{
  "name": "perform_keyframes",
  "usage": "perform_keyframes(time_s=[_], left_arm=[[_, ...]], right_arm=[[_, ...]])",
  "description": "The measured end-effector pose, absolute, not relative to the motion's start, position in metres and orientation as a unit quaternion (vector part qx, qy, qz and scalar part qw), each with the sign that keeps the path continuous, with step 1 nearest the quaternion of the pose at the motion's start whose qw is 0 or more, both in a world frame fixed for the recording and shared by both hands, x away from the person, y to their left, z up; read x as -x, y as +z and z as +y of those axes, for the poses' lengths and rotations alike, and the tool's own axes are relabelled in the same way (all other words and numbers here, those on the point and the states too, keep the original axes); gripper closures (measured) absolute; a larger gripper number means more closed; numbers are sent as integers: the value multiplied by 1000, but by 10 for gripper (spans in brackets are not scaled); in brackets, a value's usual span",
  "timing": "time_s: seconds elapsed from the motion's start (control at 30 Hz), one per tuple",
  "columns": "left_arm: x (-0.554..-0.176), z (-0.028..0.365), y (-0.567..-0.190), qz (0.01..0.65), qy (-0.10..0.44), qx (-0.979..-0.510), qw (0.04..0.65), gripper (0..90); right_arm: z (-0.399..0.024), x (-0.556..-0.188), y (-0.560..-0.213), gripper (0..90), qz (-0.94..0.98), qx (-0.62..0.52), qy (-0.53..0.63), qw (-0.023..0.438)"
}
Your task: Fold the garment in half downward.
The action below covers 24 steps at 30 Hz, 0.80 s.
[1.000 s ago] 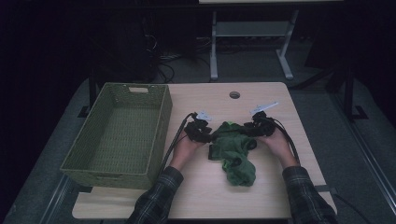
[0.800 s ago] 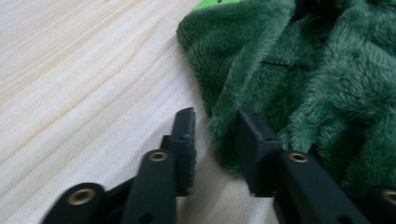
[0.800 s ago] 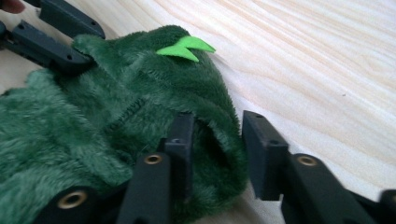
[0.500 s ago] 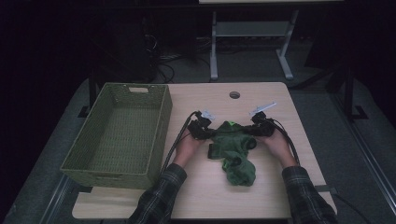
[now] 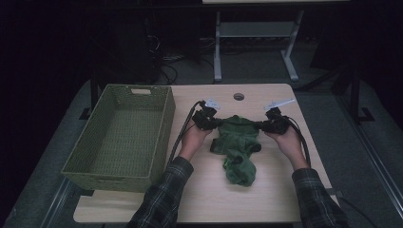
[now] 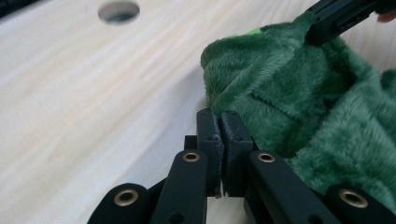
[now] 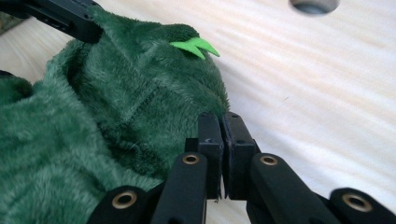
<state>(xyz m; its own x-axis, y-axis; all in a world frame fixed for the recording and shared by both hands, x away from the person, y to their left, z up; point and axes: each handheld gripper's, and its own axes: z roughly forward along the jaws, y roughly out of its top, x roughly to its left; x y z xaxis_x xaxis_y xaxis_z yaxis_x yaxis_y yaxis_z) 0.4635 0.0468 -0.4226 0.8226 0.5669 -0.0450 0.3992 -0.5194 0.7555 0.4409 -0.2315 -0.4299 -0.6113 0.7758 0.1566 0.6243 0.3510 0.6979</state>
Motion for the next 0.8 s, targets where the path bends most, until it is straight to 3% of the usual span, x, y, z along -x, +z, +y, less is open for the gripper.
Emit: perform_keyframes(time_s=[0.4,0.8], left_arm=[[-450,45,-388,251,110,-851,448,872],[-420,55,-388,231,103,-845,471,870]], right_arm=[[-242,-433,-393,873,798,-420,409,139],[-242,-403,-394,872,794,-399,439,135]])
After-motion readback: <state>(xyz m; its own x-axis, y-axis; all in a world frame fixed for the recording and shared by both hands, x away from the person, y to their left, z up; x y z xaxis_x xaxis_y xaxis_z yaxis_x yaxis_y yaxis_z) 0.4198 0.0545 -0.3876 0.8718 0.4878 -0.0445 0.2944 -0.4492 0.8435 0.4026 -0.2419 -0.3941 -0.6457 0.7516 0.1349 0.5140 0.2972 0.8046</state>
